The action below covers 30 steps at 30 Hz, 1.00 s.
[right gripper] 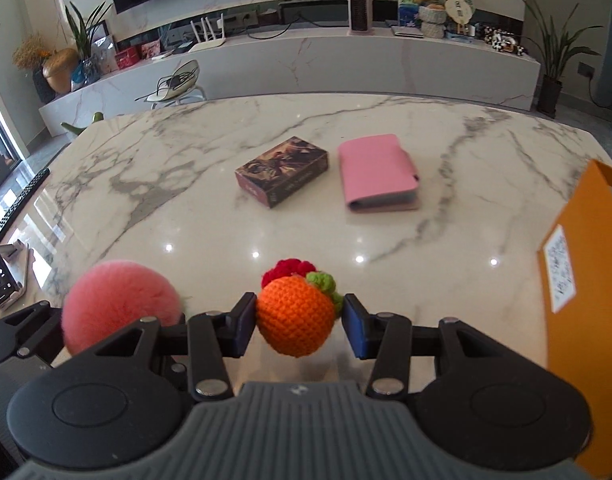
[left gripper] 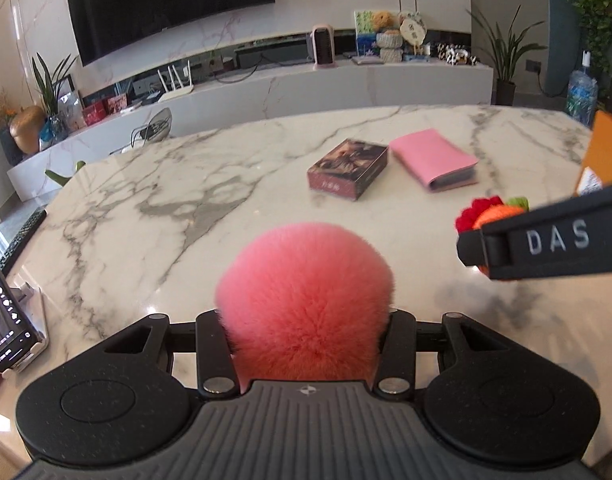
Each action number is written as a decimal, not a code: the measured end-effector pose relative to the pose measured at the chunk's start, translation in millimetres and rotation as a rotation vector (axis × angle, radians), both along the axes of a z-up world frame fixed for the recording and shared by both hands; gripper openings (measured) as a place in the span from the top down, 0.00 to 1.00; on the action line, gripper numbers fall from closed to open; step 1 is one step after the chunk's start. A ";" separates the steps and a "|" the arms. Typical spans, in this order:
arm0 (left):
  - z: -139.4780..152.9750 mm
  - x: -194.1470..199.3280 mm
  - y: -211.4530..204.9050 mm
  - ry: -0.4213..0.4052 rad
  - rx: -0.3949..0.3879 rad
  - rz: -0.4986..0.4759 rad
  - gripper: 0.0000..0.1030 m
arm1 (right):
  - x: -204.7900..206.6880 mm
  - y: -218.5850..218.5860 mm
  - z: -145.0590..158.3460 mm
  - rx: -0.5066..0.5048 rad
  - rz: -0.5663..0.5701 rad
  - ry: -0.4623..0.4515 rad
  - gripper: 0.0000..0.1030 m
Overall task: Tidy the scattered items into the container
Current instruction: 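Lift the pompom and crocheted fruit and carry them over the box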
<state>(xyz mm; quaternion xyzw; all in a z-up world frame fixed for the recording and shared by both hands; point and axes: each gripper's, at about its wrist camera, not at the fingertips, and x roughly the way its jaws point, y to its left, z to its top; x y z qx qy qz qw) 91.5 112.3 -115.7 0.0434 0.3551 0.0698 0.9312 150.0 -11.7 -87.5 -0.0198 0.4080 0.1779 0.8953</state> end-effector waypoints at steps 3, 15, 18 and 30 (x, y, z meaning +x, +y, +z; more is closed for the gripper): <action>10.1 -10.1 -7.1 -0.022 0.002 -0.008 0.51 | -12.8 -14.9 5.6 0.008 -0.011 -0.017 0.52; 54.8 -35.2 -43.6 -0.114 -0.011 -0.072 0.51 | -52.6 -69.9 40.3 0.071 -0.073 -0.122 0.52; 66.8 -38.3 -57.6 -0.150 -0.005 -0.101 0.51 | -59.9 -85.7 49.2 0.094 -0.098 -0.150 0.52; 102.6 -34.2 -125.0 -0.216 -0.027 -0.265 0.51 | -77.1 -155.0 79.4 0.174 -0.223 -0.244 0.52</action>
